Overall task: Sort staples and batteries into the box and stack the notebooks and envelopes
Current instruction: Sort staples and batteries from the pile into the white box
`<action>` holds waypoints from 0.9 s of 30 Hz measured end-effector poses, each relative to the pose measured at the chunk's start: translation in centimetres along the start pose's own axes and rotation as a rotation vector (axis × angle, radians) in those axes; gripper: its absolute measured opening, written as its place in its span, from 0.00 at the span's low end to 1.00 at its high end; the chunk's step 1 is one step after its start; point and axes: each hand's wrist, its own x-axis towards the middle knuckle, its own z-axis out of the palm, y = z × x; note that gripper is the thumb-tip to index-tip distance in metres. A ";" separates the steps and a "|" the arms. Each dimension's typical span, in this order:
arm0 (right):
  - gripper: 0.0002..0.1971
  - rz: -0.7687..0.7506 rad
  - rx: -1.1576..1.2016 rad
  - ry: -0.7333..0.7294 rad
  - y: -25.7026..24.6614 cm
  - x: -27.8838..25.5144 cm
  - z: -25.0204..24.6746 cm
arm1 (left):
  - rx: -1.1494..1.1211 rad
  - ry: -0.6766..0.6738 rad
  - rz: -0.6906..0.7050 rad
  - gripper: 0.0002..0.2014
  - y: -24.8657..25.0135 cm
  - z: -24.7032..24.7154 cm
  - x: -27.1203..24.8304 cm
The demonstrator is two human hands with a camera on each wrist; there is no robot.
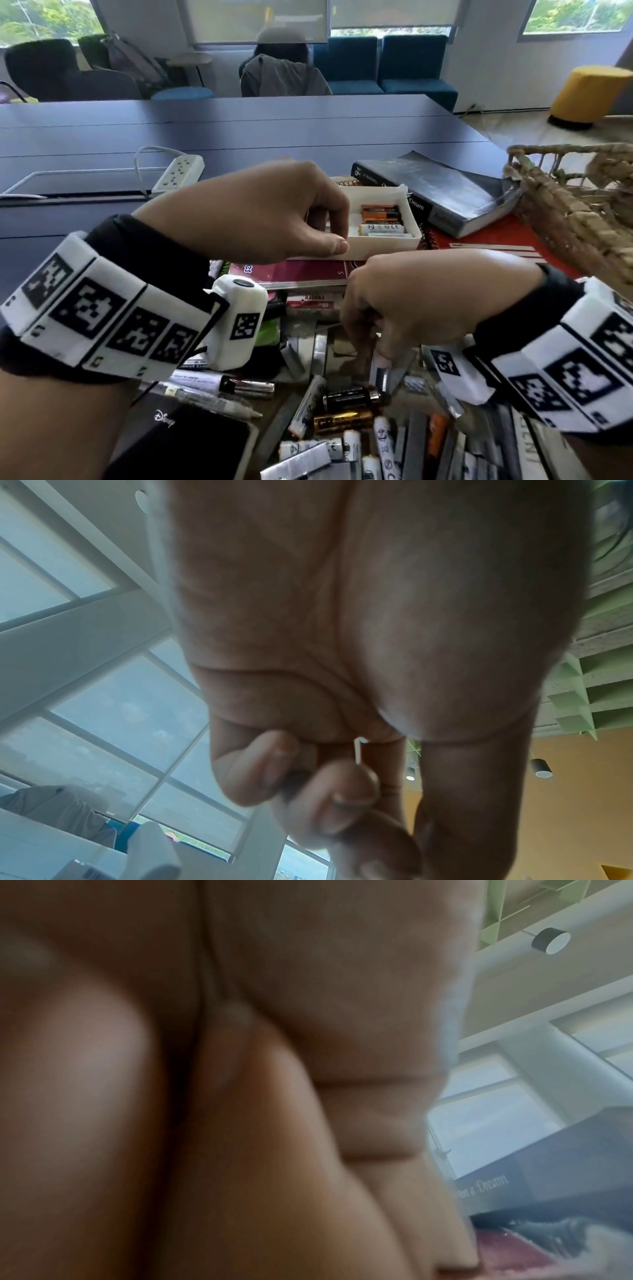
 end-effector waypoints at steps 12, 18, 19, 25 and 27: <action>0.08 0.036 -0.009 0.055 -0.1 0.0 0.2 | 0.020 -0.039 -0.026 0.06 0.1 0.5 0.2; 0.08 0.057 0.032 0.020 -0.3 -0.3 0.1 | 0.002 -0.082 -0.039 0.06 0.2 0.8 0.2; 0.09 0.062 0.037 0.009 -0.4 -0.4 0.1 | 0.001 -0.083 -0.041 0.06 0.2 0.8 0.1; 0.10 0.072 0.045 -0.035 -0.4 -0.6 -0.2 | 0.003 -0.096 -0.035 0.06 0.1 0.9 0.2; 0.10 0.067 0.030 -0.057 -0.6 -0.5 0.0 | 0.003 -0.101 -0.036 0.07 0.1 1.0 0.2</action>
